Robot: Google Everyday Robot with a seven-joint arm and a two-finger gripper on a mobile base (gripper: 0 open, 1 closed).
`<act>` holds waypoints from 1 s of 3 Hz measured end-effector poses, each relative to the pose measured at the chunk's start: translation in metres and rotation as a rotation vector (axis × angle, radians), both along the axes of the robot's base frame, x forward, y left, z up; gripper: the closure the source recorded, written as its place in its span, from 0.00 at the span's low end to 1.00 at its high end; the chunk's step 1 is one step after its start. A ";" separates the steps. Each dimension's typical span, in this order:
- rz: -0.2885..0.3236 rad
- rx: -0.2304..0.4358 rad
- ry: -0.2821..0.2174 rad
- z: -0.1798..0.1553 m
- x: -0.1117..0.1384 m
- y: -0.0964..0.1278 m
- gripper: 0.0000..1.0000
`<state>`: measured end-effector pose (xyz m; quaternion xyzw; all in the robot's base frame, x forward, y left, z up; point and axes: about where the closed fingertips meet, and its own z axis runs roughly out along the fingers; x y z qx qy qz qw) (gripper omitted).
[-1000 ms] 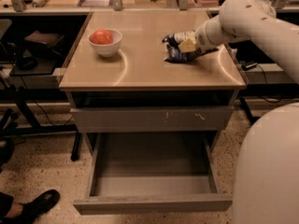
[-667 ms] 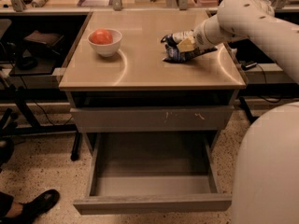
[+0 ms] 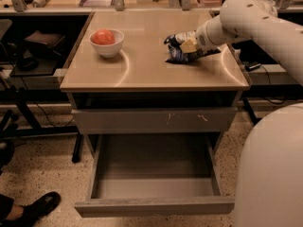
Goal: Pick blue chip bag from middle drawer and place on counter
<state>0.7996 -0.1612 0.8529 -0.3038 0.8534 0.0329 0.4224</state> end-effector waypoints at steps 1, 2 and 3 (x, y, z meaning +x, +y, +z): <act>0.000 0.000 0.000 0.000 0.000 0.000 0.11; 0.000 0.000 0.000 0.000 0.000 0.000 0.00; 0.000 0.000 0.000 0.000 0.000 0.000 0.00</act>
Offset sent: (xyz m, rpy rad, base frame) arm 0.0000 0.0000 0.0000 0.0000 0.0000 0.0000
